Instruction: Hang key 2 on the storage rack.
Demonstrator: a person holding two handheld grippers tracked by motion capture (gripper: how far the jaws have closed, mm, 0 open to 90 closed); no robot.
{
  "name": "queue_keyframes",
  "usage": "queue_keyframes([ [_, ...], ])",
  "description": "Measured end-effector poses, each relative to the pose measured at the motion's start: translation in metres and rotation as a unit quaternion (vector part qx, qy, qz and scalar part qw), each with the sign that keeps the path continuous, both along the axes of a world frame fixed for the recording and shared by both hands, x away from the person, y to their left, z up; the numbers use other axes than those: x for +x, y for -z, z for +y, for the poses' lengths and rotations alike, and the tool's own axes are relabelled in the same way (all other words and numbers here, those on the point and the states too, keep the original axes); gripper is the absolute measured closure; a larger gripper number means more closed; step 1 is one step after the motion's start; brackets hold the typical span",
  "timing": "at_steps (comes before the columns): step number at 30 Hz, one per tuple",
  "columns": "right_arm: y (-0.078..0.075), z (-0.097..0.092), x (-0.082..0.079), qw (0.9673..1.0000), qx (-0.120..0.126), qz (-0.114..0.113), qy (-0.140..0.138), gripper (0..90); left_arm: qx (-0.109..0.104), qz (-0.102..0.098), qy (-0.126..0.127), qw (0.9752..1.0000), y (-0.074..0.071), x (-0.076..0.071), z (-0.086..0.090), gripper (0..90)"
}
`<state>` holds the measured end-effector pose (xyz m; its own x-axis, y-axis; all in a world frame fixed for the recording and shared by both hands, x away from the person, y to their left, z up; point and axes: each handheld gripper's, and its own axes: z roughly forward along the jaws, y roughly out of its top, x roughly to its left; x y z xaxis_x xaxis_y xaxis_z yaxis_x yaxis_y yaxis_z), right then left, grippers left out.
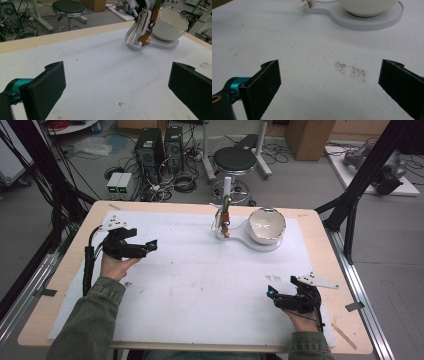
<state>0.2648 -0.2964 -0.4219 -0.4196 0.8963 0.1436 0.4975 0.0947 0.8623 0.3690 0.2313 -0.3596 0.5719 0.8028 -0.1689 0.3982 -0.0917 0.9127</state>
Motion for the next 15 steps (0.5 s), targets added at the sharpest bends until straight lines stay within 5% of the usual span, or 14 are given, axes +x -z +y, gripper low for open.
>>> queue_keyframes([
  [15,0.0,0.0,-0.001,1.0,-0.003,-0.004,0.003,3.2,-0.002,-0.005,-0.047,0.9989,0.02,-0.034,0.029,1.7],
])
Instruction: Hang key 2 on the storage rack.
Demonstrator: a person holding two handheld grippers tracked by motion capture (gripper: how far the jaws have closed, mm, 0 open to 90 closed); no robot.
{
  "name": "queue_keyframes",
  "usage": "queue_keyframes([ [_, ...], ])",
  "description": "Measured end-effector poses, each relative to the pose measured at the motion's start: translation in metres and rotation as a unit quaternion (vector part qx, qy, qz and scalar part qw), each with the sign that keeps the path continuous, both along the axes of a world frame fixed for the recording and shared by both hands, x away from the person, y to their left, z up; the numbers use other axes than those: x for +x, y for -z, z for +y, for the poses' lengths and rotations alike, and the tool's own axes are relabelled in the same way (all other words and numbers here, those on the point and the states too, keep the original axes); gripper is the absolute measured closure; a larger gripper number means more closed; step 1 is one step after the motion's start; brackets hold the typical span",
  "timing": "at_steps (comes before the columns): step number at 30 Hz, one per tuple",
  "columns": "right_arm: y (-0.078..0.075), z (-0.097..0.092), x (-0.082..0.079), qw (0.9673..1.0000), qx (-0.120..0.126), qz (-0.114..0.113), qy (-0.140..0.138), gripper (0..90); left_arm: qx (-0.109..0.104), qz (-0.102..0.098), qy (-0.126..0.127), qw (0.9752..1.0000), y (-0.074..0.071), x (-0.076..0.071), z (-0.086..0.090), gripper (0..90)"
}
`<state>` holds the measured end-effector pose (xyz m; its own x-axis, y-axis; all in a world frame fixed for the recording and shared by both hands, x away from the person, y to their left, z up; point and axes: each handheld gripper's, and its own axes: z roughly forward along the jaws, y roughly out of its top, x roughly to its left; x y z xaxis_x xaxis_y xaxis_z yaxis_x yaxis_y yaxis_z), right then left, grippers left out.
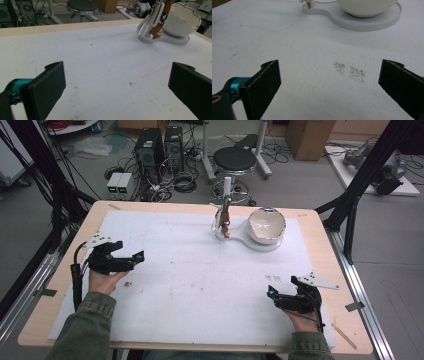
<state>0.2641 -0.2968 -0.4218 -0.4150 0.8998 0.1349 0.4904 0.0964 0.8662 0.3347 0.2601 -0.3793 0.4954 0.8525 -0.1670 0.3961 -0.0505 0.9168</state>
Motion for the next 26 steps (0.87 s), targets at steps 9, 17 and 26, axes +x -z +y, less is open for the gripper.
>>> queue_keyframes([
  [9,0.0,0.0,0.0,1.0,0.001,-0.001,0.002,3.2,-0.015,-0.04,-0.047,0.998,0.009,-0.027,0.018,1.7],
  [17,0.0,0.0,0.0,1.0,0.002,-0.003,0.005,3.2,-0.031,-0.05,-0.073,0.9956,0.021,-0.042,0.028,1.7],
  [26,0.0,0.0,0.001,1.0,0.001,-0.004,0.005,3.1,-0.032,-0.065,-0.066,0.9953,0.018,-0.046,0.029,1.7],
])
